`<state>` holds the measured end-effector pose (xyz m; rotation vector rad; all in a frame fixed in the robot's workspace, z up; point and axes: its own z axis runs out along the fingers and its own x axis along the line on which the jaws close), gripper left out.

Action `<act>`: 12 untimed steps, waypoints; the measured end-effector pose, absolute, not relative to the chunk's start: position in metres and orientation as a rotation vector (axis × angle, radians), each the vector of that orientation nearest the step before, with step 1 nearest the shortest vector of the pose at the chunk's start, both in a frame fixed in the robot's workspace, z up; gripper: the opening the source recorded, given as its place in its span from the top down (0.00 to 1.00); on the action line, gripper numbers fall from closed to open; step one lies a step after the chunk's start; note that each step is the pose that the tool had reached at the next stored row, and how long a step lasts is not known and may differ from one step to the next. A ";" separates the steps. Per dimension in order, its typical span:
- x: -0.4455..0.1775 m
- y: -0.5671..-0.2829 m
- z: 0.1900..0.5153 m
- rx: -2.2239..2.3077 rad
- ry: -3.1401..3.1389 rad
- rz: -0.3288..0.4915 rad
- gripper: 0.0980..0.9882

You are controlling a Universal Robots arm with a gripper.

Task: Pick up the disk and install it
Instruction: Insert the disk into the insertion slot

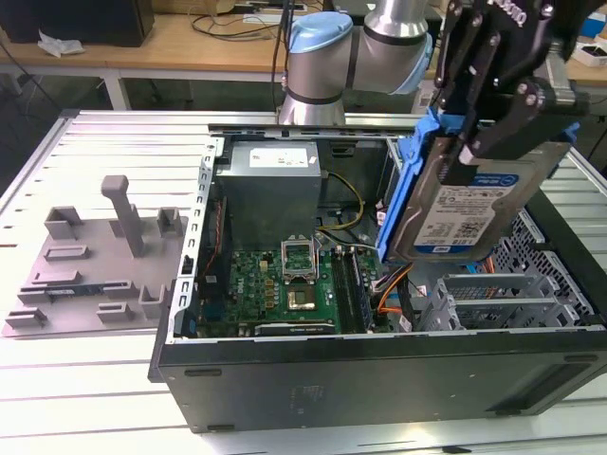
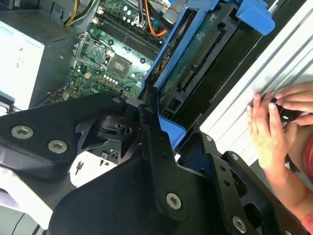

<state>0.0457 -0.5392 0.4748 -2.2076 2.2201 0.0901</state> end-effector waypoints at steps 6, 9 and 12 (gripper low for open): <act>0.065 -0.545 0.474 -2.225 2.206 0.094 0.70; 0.073 -0.551 0.474 -2.232 2.199 0.094 0.70; 0.080 -0.553 0.474 -2.236 2.196 0.094 0.70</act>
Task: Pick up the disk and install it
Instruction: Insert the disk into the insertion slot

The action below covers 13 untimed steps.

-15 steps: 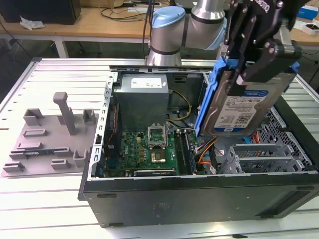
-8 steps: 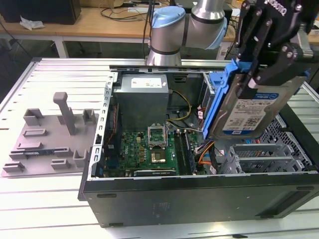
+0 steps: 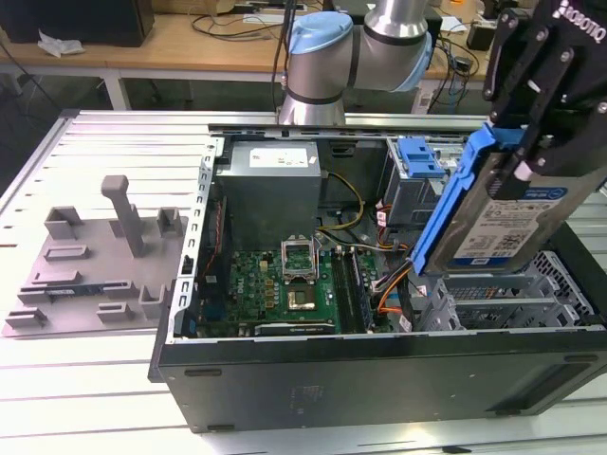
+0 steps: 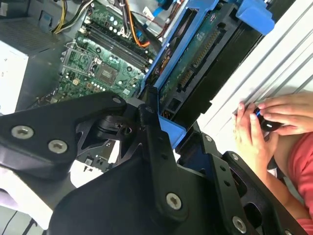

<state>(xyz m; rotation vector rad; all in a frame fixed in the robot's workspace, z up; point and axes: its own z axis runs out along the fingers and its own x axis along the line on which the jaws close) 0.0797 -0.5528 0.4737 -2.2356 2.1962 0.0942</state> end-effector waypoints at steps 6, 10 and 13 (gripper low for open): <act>0.107 -0.553 0.473 -2.247 2.185 0.094 0.70; 0.119 -0.553 0.471 -2.249 2.183 0.094 0.70; 0.119 -0.553 0.471 -2.249 2.184 0.093 0.70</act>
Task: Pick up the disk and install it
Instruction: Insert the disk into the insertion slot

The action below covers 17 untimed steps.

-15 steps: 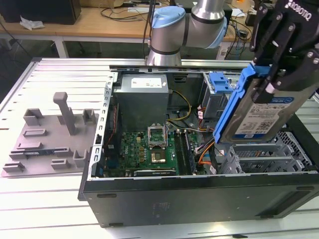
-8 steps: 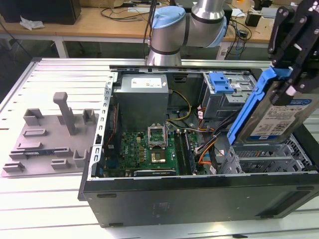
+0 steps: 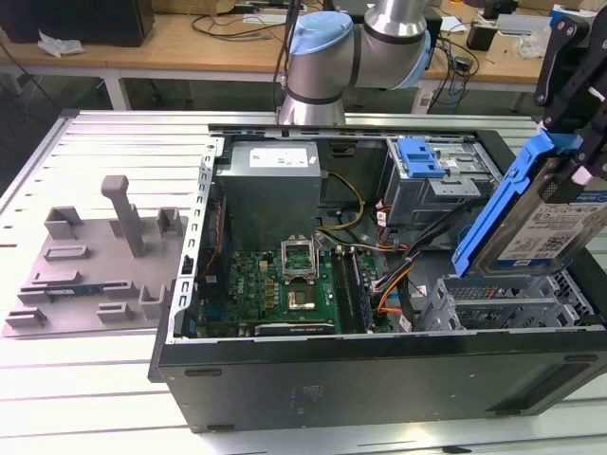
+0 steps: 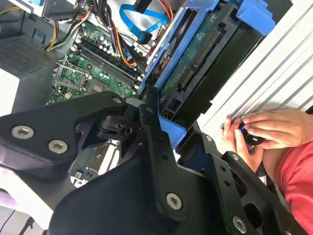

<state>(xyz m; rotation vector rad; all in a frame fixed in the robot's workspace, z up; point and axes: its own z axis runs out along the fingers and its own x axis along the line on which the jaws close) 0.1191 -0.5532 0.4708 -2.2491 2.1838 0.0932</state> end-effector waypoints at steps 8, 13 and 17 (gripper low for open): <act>0.119 -0.553 0.469 -2.248 2.185 0.093 0.70; 0.120 -0.554 0.467 -2.247 2.185 0.094 0.70; 0.121 -0.556 0.466 -2.247 2.186 0.093 0.70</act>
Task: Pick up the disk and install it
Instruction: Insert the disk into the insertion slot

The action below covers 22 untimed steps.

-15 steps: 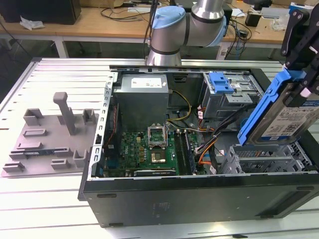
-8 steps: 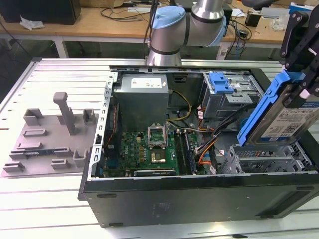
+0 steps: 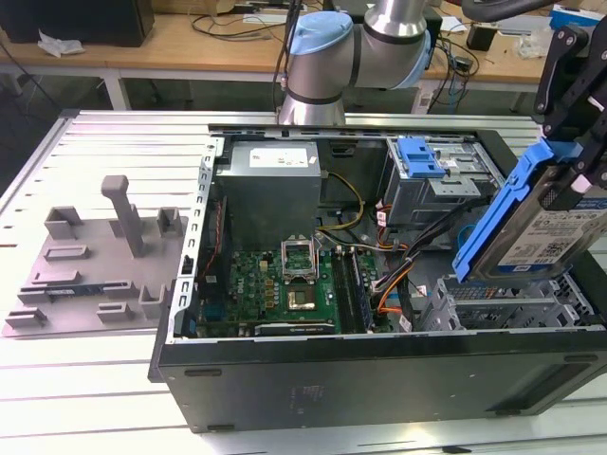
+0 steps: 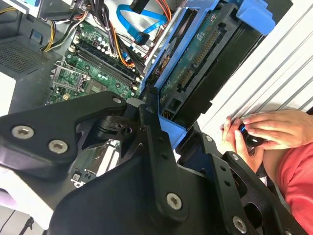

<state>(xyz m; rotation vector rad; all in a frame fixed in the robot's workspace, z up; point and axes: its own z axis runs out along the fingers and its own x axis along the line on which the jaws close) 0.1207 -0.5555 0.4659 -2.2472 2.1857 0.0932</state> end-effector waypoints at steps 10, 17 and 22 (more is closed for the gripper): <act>0.115 -0.551 0.463 -2.232 2.173 0.049 0.70; 0.108 -0.550 0.461 -2.210 2.195 0.041 0.70; 0.108 -0.551 0.461 -2.184 2.221 0.041 0.70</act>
